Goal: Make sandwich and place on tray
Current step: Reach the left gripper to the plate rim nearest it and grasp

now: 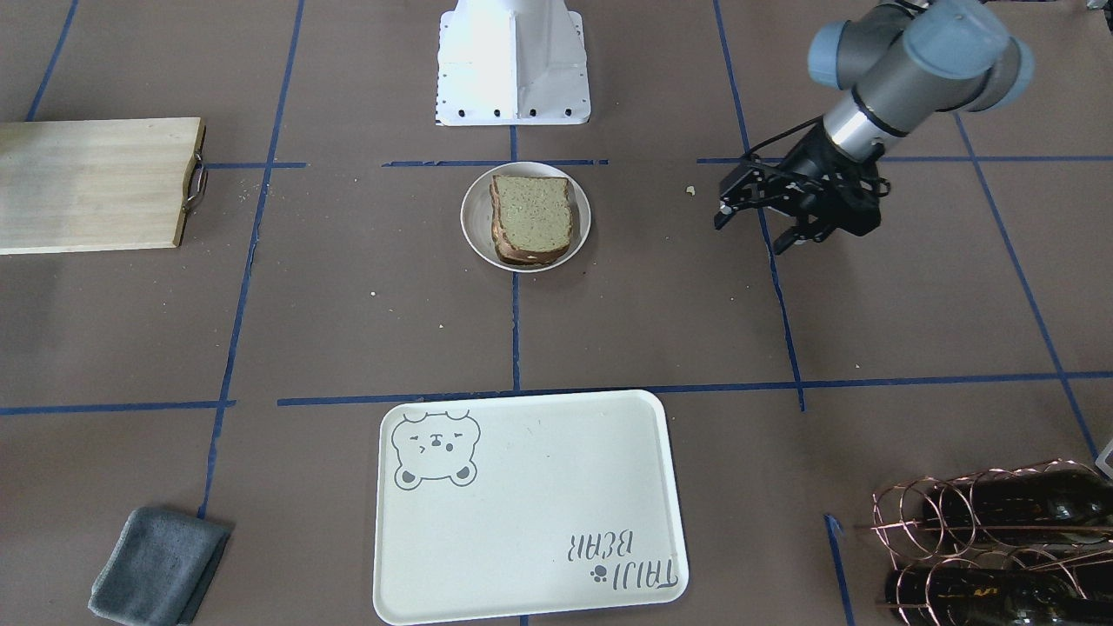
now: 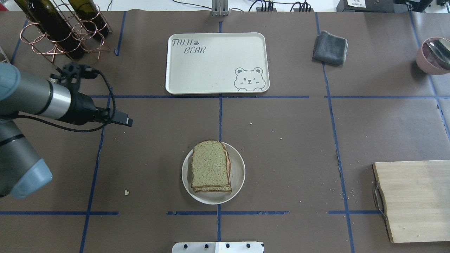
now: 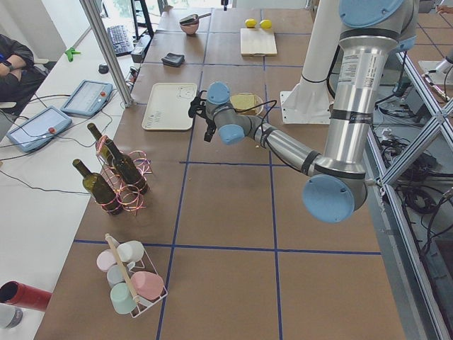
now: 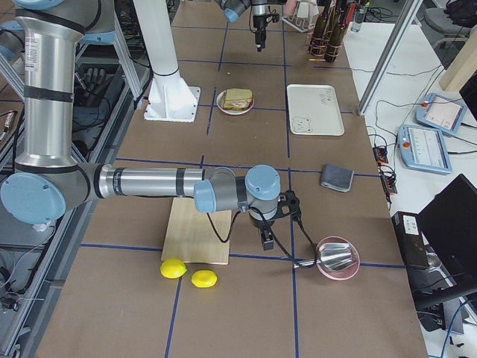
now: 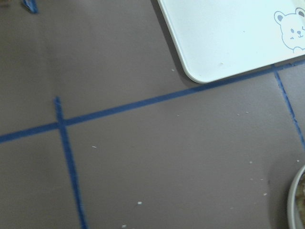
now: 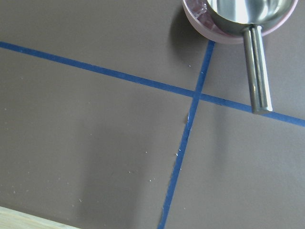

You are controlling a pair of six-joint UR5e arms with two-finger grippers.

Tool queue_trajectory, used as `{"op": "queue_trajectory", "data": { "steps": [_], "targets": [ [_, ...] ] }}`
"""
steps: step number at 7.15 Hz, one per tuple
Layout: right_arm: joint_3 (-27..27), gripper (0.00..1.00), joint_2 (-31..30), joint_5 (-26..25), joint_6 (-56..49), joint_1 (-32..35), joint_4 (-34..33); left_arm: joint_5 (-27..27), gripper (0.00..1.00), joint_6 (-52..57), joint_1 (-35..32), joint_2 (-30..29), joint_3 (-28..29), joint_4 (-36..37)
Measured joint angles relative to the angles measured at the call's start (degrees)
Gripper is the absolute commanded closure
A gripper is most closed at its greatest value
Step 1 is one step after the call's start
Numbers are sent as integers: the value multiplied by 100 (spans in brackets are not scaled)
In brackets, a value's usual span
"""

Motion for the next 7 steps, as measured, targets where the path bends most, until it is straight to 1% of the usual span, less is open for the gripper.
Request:
{"op": "queue_trajectory", "data": {
  "steps": [1, 2, 3, 4, 5, 7],
  "targets": [
    [117, 0, -167, -129, -192, 140, -73, 517, 8, -518, 506, -147, 26, 2],
    [223, 0, -294, -204, -267, 202, -85, 1049, 25, -856, 955, -337, 123, 13],
    [281, 0, -361, -213, -290, 225, -85, 1440, 36, -1187, 1298, -565, 291, 24],
    [301, 0, -386, -211, -296, 231, -84, 1612, 45, -1529, 1509, -790, 483, 26],
    [314, 0, -393, -206, -295, 233, -84, 1670, 46, -1738, 1631, -929, 606, 27],
    [318, 0, -397, -202, -284, 234, -83, 1690, 52, -1869, 1798, -1004, 712, 20]
  ]
}}
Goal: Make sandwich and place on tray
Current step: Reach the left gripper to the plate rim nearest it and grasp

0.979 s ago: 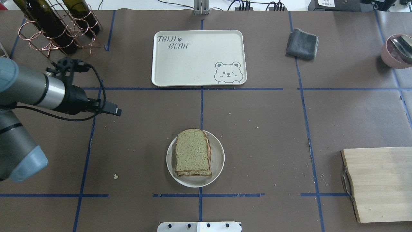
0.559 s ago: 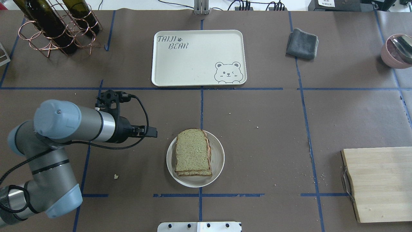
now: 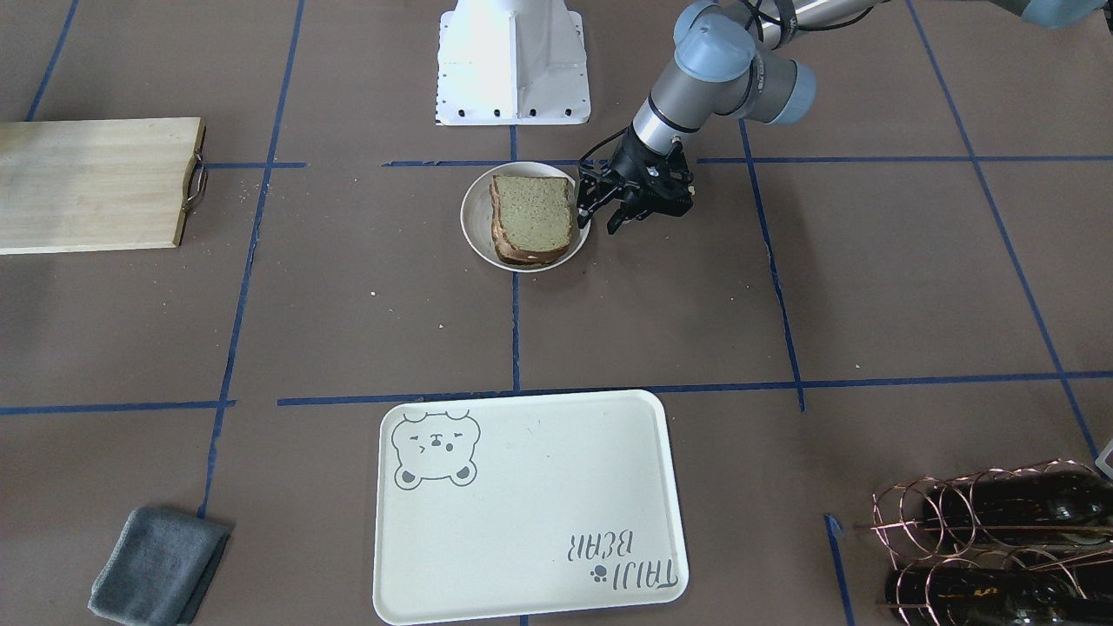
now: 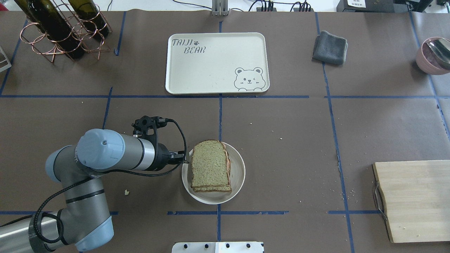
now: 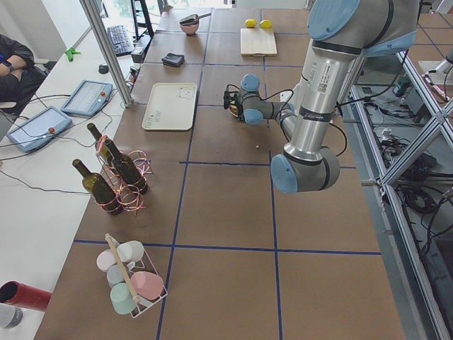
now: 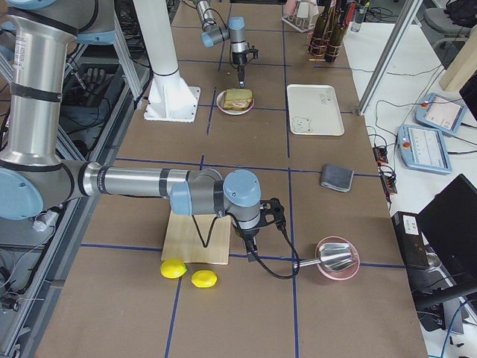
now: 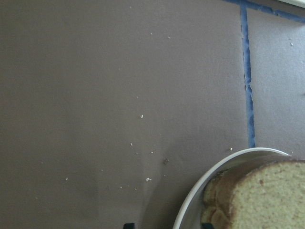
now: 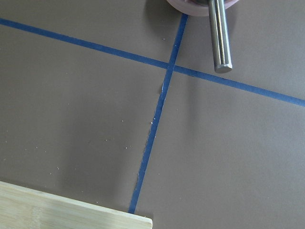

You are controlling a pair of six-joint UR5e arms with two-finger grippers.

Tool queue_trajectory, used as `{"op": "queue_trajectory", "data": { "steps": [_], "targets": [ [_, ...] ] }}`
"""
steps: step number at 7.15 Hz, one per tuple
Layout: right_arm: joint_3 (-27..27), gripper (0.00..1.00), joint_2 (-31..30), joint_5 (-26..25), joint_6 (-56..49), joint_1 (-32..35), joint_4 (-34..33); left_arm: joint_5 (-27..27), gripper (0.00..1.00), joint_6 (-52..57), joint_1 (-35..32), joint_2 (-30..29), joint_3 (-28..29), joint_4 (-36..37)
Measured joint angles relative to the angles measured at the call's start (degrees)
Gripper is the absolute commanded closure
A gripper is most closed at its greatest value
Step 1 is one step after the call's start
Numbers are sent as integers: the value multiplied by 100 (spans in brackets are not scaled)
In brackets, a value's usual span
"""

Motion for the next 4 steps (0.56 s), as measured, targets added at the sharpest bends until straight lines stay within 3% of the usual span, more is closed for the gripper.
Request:
{"op": "queue_trajectory", "data": {
  "steps": [2, 4],
  "targets": [
    [-1, 0, 0, 0, 16, -6, 0, -11, 66, -17, 107, -68, 165, -30],
    [-5, 0, 0, 3, 29, -7, 0, -18, 94, -19, 143, -111, 235, -36]
  ]
}}
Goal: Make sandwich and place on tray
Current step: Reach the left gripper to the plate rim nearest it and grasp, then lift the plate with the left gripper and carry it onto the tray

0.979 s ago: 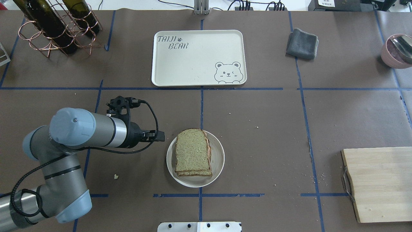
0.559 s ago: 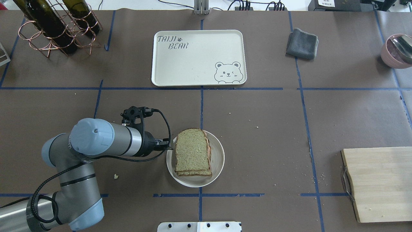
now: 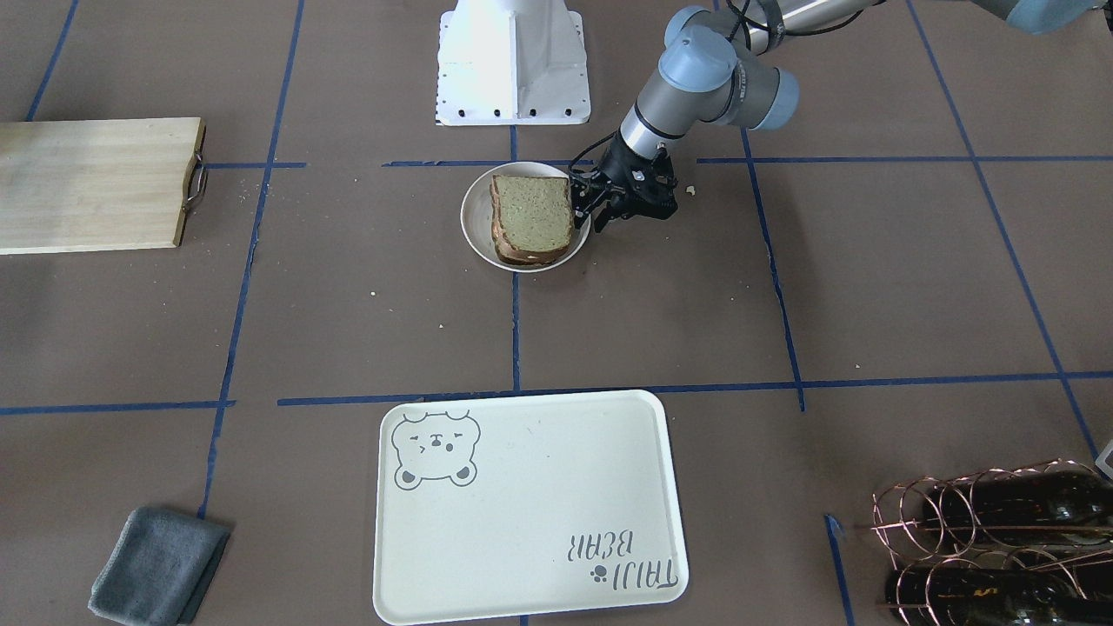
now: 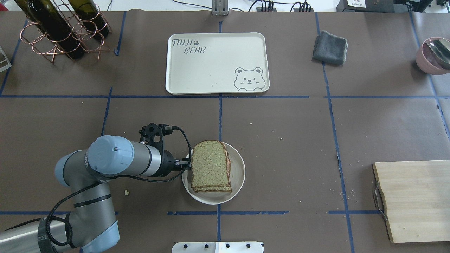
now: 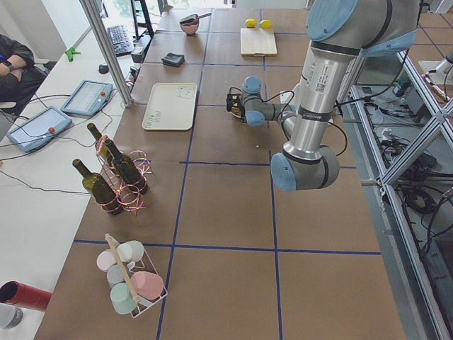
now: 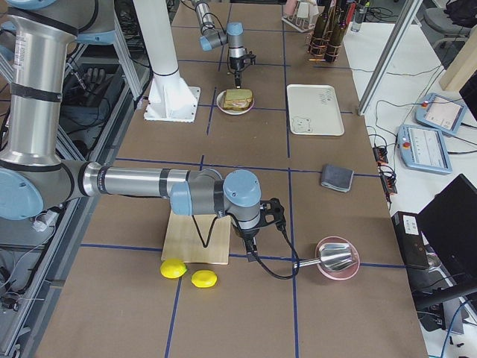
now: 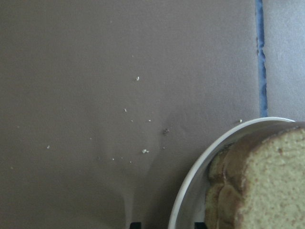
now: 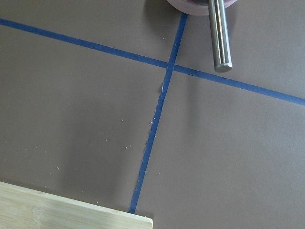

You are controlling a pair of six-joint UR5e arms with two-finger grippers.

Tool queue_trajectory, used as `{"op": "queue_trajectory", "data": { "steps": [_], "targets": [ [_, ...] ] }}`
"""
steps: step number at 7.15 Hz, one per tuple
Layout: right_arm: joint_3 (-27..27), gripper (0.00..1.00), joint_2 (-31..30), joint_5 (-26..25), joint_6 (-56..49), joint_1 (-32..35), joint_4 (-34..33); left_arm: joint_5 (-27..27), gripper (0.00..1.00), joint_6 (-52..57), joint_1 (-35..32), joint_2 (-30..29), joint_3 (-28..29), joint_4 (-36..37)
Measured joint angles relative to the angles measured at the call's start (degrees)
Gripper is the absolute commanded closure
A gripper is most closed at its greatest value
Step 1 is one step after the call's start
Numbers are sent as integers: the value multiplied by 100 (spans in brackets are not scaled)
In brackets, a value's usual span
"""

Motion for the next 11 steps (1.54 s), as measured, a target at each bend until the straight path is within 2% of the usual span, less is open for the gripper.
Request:
{"op": "queue_trajectory", "data": {
  "steps": [1, 4, 6, 8, 9, 11],
  "targets": [
    [0, 0, 0, 4, 5, 0, 0, -1, 100, 0, 36, -17, 8, -1],
    [-3, 0, 0, 7, 16, 0, -2, -12, 100, -46, 65, -25, -89, 1],
    [-8, 0, 0, 7, 17, 0, -2, -142, 100, -26, -202, -23, -201, -1],
    [-18, 0, 1, 7, 31, -3, 0, -870, 100, 56, -999, -137, -152, -11],
    [-23, 0, 3, 7, 39, -6, 0, -1135, 100, 200, -1404, -367, 42, 12],
    [-26, 0, 7, 9, 49, -7, 2, -1525, 100, 642, -2175, -1267, 1161, 17]
  ]
}}
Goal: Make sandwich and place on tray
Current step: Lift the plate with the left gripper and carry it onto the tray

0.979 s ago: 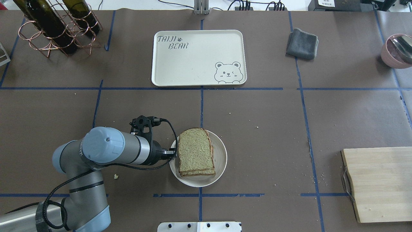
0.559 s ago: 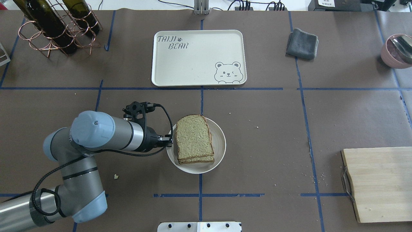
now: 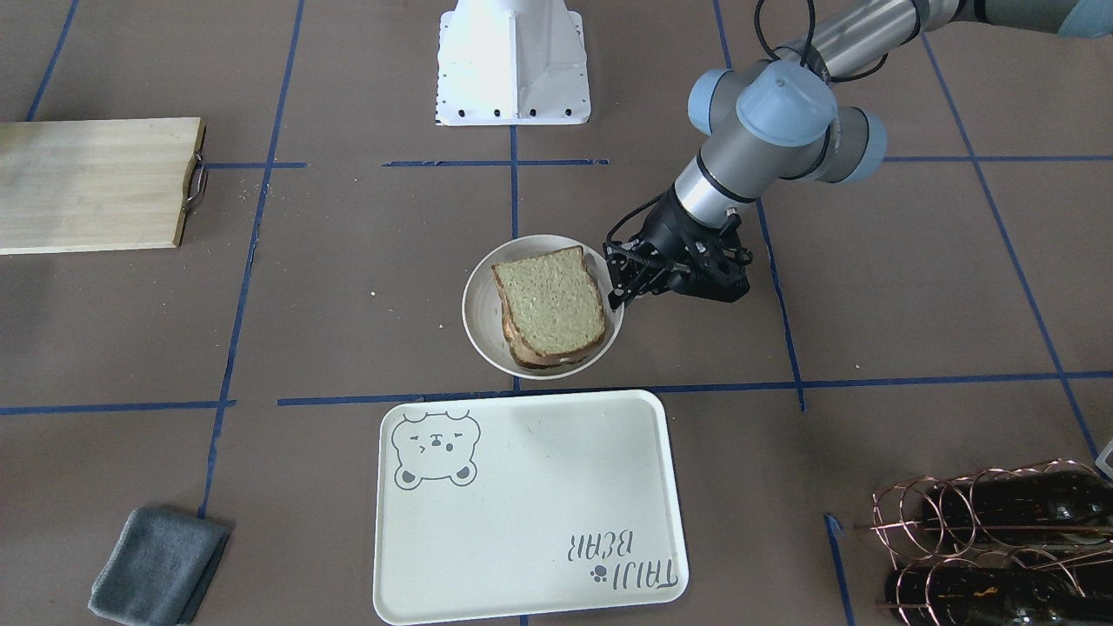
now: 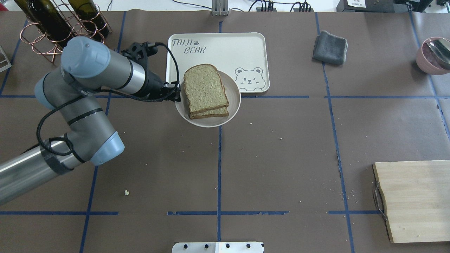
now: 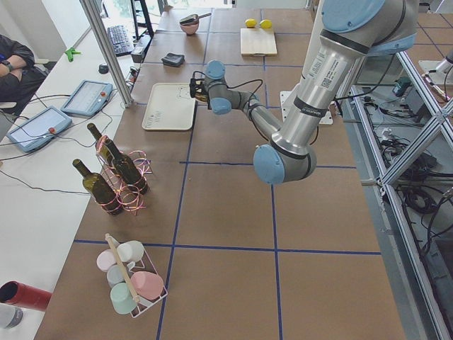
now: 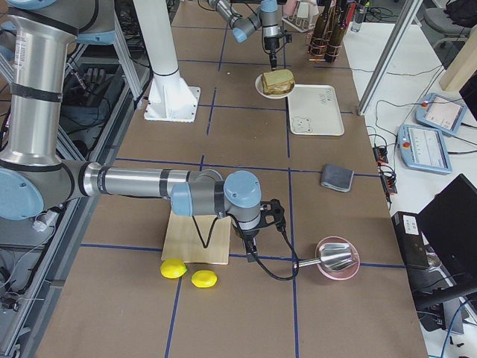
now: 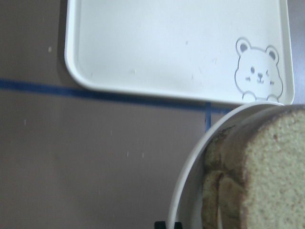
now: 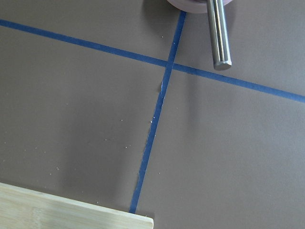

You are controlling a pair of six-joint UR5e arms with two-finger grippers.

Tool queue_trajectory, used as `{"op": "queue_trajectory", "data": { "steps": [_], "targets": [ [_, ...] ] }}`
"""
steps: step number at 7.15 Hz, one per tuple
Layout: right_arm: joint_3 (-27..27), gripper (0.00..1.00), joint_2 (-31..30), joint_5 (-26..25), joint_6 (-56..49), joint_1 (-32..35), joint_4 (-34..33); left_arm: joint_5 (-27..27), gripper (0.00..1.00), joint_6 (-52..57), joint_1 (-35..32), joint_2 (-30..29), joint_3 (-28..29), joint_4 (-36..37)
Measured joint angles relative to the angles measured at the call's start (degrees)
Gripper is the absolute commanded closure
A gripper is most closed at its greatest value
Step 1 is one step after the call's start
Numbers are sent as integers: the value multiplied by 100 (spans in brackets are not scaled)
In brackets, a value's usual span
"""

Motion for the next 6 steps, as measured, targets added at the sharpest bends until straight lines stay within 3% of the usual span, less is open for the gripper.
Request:
{"op": "queue_trajectory", "data": {
  "steps": [2, 5, 6],
  "targets": [
    [4, 0, -3, 0, 3, 2, 6, -165, 100, 312, -400, -1105, 1708, -233],
    [21, 0, -6, -8, -4, 6, 7, -82, 100, 451, -449, -2220, 4078, -1369],
    [24, 0, -7, -10, -5, 6, 7, 14, 43, 460, -417, -2433, 4567, -1652]
  ]
}}
